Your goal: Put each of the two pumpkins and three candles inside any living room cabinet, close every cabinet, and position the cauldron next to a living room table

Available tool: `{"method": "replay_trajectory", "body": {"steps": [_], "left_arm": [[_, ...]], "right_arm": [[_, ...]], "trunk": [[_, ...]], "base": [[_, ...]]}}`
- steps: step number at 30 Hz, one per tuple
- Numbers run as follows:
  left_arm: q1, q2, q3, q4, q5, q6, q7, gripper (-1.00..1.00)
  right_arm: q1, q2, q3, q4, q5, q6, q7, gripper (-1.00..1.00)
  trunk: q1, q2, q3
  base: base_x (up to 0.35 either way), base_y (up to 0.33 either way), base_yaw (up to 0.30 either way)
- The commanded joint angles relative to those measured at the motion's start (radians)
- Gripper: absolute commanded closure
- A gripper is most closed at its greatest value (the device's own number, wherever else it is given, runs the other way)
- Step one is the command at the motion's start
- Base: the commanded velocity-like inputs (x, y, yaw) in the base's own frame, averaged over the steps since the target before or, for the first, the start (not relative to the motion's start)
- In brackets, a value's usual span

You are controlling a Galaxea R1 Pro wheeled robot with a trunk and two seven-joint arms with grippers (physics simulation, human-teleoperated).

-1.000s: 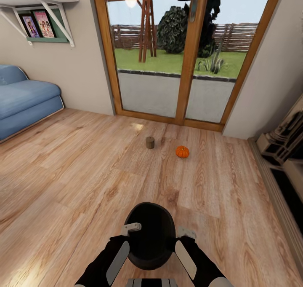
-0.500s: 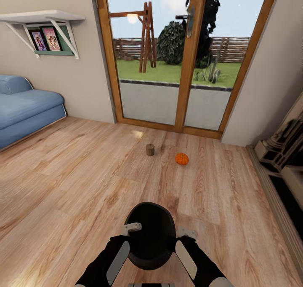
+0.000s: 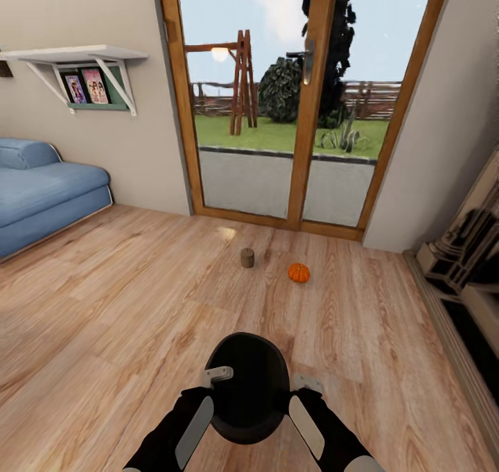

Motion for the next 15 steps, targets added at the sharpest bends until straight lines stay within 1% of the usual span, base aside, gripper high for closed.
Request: {"method": "replay_trajectory", "body": {"steps": [1, 4, 6, 9, 15], "left_arm": [[0.000, 0.004, -0.003, -0.002, 0.007, 0.003, 0.011, 1.00], [0.000, 0.004, -0.003, -0.002, 0.007, 0.003, 0.011, 1.00], [0.000, 0.004, -0.003, -0.002, 0.007, 0.003, 0.011, 1.00], [0.000, 0.003, -0.003, -0.002, 0.007, 0.001, 0.011, 1.00], [-0.001, 0.002, -0.003, -0.002, 0.007, 0.001, 0.011, 1.00]], "right_arm": [[-0.002, -0.002, -0.002, -0.011, -0.017, -0.002, -0.008, 1.00], [-0.001, -0.002, -0.002, -0.011, -0.017, -0.002, -0.008, 1.00], [-0.001, -0.003, -0.002, -0.011, -0.017, -0.002, -0.008, 1.00], [-0.001, -0.003, -0.002, -0.011, -0.018, -0.002, -0.008, 1.00], [-0.001, -0.002, -0.002, -0.011, -0.018, -0.002, -0.008, 1.00]], "trunk": [[-0.001, 0.000, 0.003], [-0.002, 0.001, 0.015], [-0.002, 0.001, 0.015], [-0.002, 0.001, 0.015], [-0.002, 0.001, 0.015]], "base": [[0.000, 0.000, 0.000], [0.000, 0.000, 0.001], [0.000, 0.000, 0.098], [0.000, 0.000, 0.229], [0.000, 0.000, 0.281]]}}
